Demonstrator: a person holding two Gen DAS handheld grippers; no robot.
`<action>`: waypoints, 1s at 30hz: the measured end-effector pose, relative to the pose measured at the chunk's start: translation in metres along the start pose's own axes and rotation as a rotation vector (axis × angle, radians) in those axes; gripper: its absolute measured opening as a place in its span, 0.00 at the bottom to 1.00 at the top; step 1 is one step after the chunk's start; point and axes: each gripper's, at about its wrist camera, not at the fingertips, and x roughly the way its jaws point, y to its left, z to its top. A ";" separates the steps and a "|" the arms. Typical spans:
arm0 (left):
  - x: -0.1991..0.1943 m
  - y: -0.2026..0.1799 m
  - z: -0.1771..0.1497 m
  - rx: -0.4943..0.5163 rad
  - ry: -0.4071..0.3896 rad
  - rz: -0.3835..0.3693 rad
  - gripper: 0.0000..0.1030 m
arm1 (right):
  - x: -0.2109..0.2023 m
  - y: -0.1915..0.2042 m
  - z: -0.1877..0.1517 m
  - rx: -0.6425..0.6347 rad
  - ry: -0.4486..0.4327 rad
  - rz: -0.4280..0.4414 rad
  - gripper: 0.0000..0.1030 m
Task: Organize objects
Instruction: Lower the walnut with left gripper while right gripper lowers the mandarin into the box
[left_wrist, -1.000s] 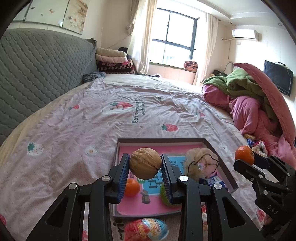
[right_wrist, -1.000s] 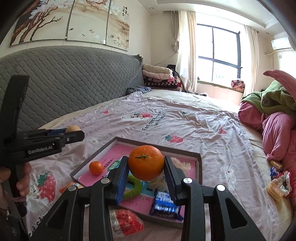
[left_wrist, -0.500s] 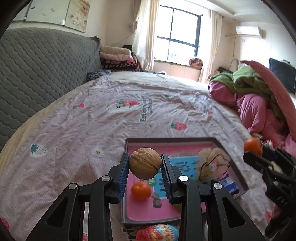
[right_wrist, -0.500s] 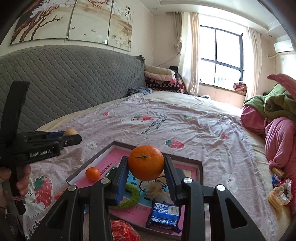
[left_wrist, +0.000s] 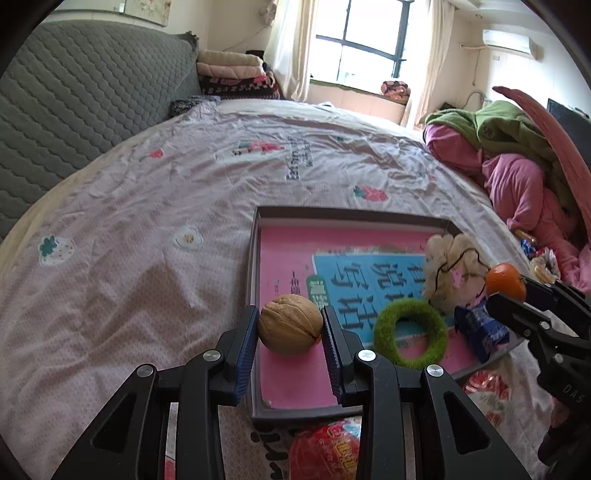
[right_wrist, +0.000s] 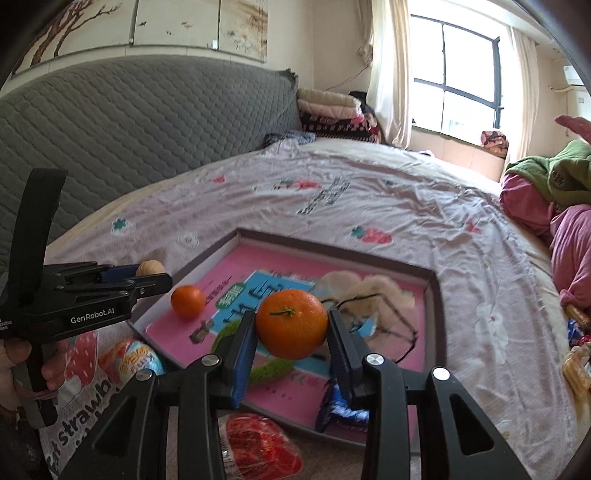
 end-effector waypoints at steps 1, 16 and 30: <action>0.002 0.000 -0.002 0.003 0.006 -0.003 0.33 | 0.002 0.002 -0.002 -0.003 0.009 0.003 0.37; 0.018 -0.010 -0.013 0.028 0.076 -0.040 0.33 | 0.025 -0.006 -0.015 0.044 0.121 0.027 0.37; 0.024 -0.017 -0.018 0.037 0.095 -0.051 0.33 | 0.036 -0.010 -0.023 0.071 0.188 0.034 0.37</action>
